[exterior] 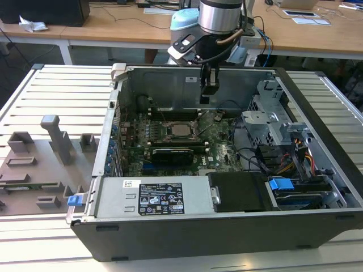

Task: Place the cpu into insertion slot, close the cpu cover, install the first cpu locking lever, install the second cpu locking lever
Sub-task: 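Close the cpu cover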

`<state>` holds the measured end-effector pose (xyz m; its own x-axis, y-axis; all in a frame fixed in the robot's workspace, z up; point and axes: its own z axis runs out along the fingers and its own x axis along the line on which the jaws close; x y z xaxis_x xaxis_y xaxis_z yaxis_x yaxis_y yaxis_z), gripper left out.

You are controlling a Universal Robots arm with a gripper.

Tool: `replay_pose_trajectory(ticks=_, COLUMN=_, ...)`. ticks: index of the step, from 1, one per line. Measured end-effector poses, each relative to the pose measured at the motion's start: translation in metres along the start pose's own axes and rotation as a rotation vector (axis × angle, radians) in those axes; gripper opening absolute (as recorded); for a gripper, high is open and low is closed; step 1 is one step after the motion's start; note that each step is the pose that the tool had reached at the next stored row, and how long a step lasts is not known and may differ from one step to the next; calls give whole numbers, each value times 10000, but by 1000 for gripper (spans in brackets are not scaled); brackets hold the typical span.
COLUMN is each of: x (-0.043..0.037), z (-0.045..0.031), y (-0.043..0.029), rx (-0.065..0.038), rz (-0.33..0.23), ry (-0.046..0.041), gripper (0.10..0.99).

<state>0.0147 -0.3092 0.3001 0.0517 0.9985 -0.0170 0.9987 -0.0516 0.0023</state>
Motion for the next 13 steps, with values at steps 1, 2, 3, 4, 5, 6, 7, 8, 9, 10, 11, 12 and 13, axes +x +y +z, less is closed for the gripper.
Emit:
replay_pose_trajectory(ticks=1, x=1, z=0, y=18, rx=7, rz=-1, ry=0, gripper=106)
replay_pose_trajectory(ticks=2, x=1, z=0, y=29, rx=13, rz=-1, ry=-1, gripper=106)
replay_pose_trajectory(ticks=3, x=2, z=0, y=48, rx=21, rz=0, ry=-1, gripper=106)
replay_pose_trajectory(ticks=4, x=3, z=0, y=74, rx=32, rz=0, ry=-2, gripper=106)
replay_pose_trajectory(ticks=5, x=5, z=0, y=100, rx=44, rz=-1, ry=-3, gripper=106)
replay_pose_trajectory(ticks=6, x=7, z=0, y=141, rx=63, rz=-1, ry=-4, gripper=106)
replay_pose_trajectory(ticks=7, x=8, z=0, y=157, rx=70, rz=-1, ry=-5, gripper=106)
replay_pose_trajectory(ticks=8, x=9, z=0, y=173, rx=77, rz=-1, ry=-5, gripper=106)
replay_pose_trajectory(ticks=9, x=9, z=0, y=183, rx=81, rz=-1, ry=-5, gripper=106)
replay_pose_trajectory(ticks=10, x=10, z=0, y=201, rx=87, rz=-2, ry=-5, gripper=106)
replay_pose_trajectory(ticks=11, x=11, z=0, y=218, rx=93, rz=-2, ry=-6, gripper=106)
replay_pose_trajectory(ticks=12, x=12, z=0, y=233, rx=98, rz=-1, ry=-6, gripper=106)
replay_pose_trajectory(ticks=13, x=12, z=0, y=243, rx=102, rz=-1, ry=-6, gripper=106)
